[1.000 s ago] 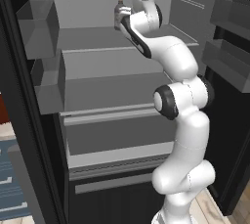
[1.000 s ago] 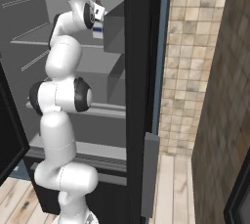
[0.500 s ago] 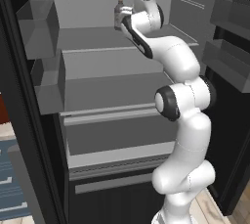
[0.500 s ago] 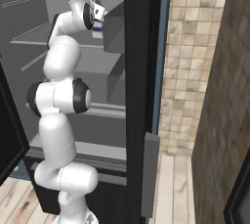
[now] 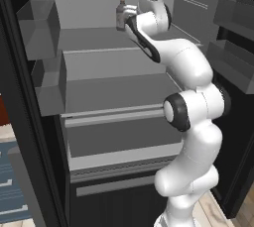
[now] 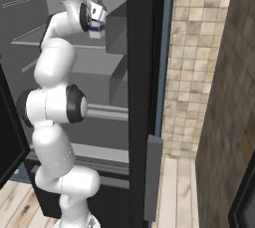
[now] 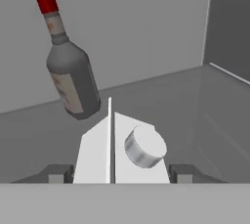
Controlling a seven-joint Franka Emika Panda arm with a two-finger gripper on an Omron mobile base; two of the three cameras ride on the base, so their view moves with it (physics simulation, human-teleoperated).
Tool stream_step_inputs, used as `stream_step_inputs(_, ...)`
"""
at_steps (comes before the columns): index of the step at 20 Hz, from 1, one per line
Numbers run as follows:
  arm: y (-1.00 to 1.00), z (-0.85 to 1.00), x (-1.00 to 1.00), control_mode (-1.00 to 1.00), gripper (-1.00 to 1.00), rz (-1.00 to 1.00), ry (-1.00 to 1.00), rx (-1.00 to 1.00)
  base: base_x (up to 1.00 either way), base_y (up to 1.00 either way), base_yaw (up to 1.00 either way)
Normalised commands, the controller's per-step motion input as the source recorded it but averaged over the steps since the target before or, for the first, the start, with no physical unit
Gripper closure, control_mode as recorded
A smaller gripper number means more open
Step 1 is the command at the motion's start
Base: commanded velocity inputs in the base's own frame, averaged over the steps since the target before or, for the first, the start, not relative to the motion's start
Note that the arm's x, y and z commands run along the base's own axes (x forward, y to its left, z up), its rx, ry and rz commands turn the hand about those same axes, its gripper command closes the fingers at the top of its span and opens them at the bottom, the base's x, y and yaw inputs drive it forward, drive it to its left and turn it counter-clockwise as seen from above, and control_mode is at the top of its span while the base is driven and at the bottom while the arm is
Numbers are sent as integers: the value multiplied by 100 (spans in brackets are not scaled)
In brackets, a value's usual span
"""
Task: Take out the milk from the fridge and place it on the tray on the counter. Then take the sugar cube near the tray and place it in the tray.
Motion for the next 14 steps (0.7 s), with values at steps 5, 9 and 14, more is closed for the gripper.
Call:
stream_step_inputs(5, 0, 0, -65, -100, 100, 0, -13, 0, 0, 0, 0)
stream_step_inputs(9, 0, 0, -39, -100, 100, 0, -5, 0, 0, 0, 0)
stream_step_inputs(14, 0, 2, -60, -100, 100, 0, -10, 0, 0, 0, 0)
